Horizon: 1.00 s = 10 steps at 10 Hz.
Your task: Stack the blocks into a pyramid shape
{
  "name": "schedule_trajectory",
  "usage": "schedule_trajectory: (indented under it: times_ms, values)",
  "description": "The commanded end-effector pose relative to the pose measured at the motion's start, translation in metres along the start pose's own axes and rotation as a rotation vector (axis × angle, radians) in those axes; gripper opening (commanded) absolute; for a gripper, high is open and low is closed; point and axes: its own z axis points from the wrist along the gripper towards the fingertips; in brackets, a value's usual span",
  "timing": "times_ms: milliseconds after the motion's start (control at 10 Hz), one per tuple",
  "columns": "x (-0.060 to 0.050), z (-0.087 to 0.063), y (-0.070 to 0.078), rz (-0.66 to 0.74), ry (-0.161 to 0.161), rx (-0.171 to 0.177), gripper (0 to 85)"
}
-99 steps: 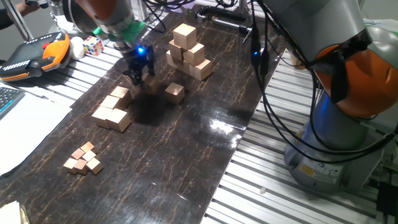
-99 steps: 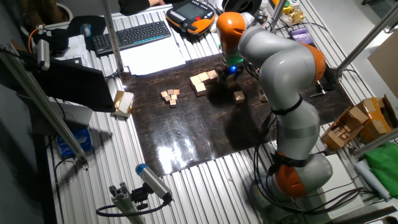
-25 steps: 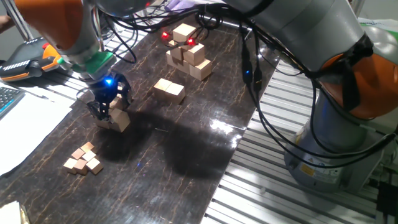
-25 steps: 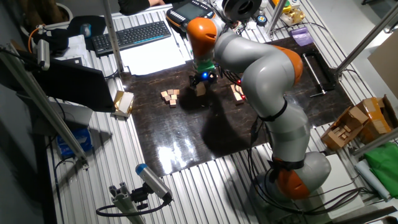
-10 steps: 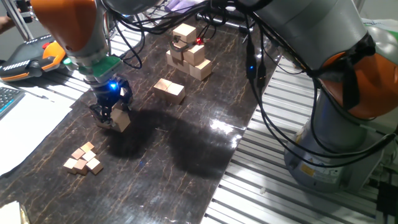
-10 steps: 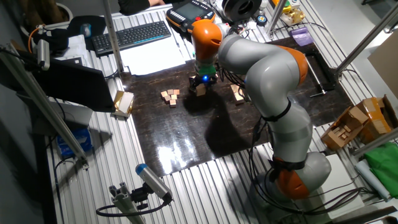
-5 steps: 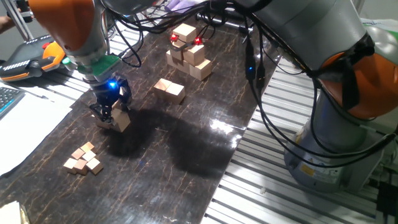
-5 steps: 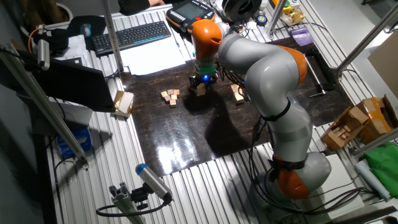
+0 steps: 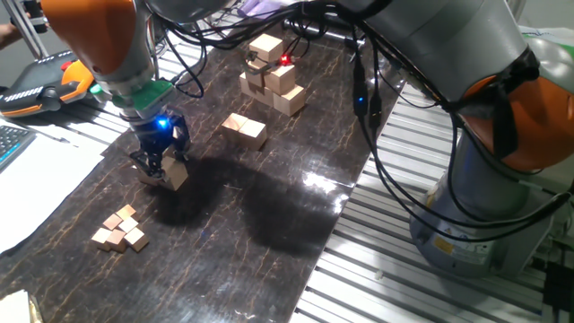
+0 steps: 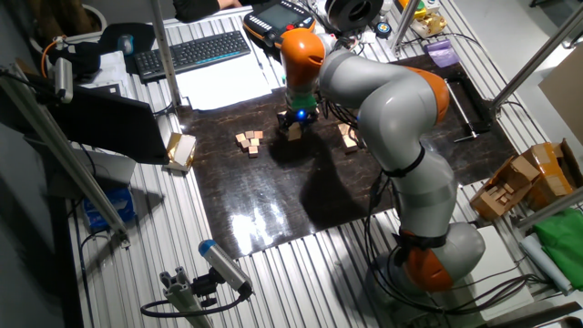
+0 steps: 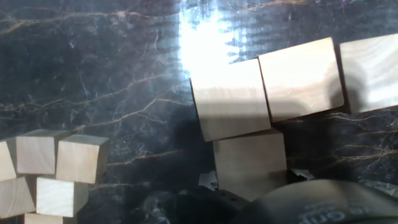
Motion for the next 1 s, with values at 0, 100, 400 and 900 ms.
schedule_trajectory:
  times_ms: [0,100,400,900]
  values:
    - [0.001,0.001,0.001,0.000,0.000,-0.002,57.7]
    - [0.001,0.001,0.001,-0.007,0.001,-0.003,56.0]
    - [0.000,-0.003,0.000,-0.011,0.003,0.018,57.3]
    - [-0.009,-0.033,-0.023,-0.045,0.026,0.070,48.3]
